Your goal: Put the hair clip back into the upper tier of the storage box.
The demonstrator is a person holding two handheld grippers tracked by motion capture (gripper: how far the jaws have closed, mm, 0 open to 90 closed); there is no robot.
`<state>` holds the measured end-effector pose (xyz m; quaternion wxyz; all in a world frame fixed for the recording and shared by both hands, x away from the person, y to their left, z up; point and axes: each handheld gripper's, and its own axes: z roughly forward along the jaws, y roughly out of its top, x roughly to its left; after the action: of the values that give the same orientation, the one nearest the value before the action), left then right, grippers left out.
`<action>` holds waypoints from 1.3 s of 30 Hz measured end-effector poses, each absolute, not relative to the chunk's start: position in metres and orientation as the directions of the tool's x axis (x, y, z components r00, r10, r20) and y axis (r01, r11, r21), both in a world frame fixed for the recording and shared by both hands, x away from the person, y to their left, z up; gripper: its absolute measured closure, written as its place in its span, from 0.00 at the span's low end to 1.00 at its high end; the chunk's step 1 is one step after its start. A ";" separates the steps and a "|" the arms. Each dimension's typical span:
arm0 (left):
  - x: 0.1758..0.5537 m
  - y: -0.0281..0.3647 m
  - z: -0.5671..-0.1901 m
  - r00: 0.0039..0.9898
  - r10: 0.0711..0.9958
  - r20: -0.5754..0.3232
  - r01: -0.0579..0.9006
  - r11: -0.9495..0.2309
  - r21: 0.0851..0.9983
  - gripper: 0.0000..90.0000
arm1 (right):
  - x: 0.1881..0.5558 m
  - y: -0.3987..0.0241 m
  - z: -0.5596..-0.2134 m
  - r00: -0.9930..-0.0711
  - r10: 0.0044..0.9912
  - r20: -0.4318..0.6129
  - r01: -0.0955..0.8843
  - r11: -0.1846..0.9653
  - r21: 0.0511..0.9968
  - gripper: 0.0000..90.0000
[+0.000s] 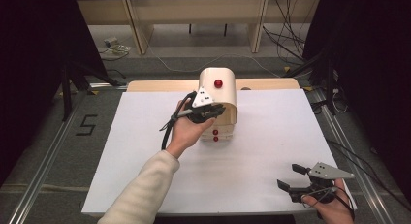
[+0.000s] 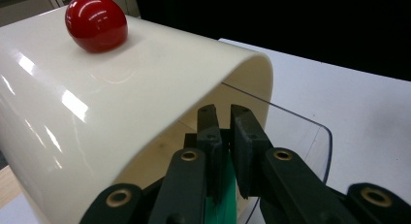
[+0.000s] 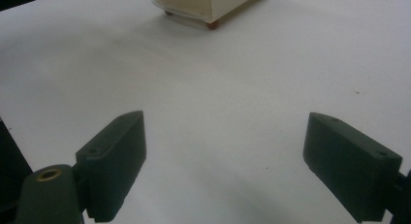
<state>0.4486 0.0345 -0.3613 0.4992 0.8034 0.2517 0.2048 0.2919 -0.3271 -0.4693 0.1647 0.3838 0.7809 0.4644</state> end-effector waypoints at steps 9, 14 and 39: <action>0.448 0.035 -0.361 0.784 0.617 0.064 0.221 -0.374 0.901 0.84 | 0.292 -0.327 -0.469 -0.651 0.753 0.099 0.445 0.273 0.853 0.18; 0.440 0.038 -0.353 0.784 0.620 0.045 0.240 -0.369 0.898 0.76 | 0.292 -0.328 -0.469 -0.651 0.752 0.097 0.442 0.272 0.855 0.18; 0.366 0.104 -0.370 0.823 0.567 0.021 0.185 -0.303 0.935 0.44 | 0.292 -0.327 -0.469 -0.653 0.751 0.097 0.444 0.275 0.853 0.18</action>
<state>0.3664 0.1044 -0.3695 0.5399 0.7876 0.2388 0.1768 0.2916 -0.3266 -0.4693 0.1655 0.3825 0.7812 0.4648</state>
